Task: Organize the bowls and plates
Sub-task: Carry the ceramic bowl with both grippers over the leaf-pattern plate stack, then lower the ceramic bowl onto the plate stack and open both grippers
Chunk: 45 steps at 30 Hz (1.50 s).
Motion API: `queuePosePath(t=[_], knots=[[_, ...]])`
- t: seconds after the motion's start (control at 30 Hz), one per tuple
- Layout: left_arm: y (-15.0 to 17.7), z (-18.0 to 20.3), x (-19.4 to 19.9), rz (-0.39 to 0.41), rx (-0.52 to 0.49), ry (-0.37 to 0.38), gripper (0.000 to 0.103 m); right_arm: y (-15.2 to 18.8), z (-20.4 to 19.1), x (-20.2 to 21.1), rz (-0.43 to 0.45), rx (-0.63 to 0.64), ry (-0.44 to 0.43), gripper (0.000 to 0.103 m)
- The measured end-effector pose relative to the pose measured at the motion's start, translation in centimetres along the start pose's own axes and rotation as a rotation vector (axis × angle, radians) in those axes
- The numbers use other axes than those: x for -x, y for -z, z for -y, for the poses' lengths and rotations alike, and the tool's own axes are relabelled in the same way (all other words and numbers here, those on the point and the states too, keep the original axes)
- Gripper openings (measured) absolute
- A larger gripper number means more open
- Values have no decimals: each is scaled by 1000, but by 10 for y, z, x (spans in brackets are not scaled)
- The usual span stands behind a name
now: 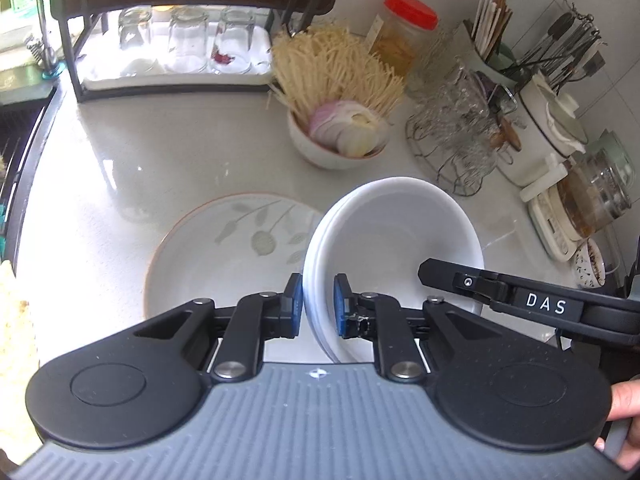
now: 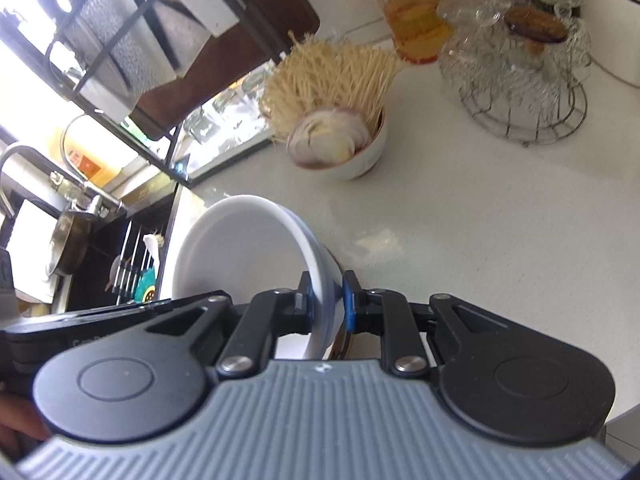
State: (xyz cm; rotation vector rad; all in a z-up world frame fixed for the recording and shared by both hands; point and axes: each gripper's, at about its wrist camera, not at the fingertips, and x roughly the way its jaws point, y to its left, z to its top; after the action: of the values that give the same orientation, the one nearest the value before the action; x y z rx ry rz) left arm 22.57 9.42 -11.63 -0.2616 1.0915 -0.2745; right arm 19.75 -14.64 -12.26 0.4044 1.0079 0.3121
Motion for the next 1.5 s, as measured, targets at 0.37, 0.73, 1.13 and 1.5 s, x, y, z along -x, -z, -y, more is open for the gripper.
queuePosePath(t=[0.37, 0.73, 1.13, 1.5], knots=[[19, -37, -6, -16, 87, -35, 18, 14, -21, -37, -100, 26, 13, 18], [27, -59, -15, -20, 147, -42, 18, 15, -34, -62, -152, 64, 30, 18], [23, -64, -15, -14, 163, -35, 18, 10, -33, -65, -161, 45, 22, 19], [11, -61, 7, 33, 124, -32, 43, -1, -47, -53, -92, 50, 23, 46]])
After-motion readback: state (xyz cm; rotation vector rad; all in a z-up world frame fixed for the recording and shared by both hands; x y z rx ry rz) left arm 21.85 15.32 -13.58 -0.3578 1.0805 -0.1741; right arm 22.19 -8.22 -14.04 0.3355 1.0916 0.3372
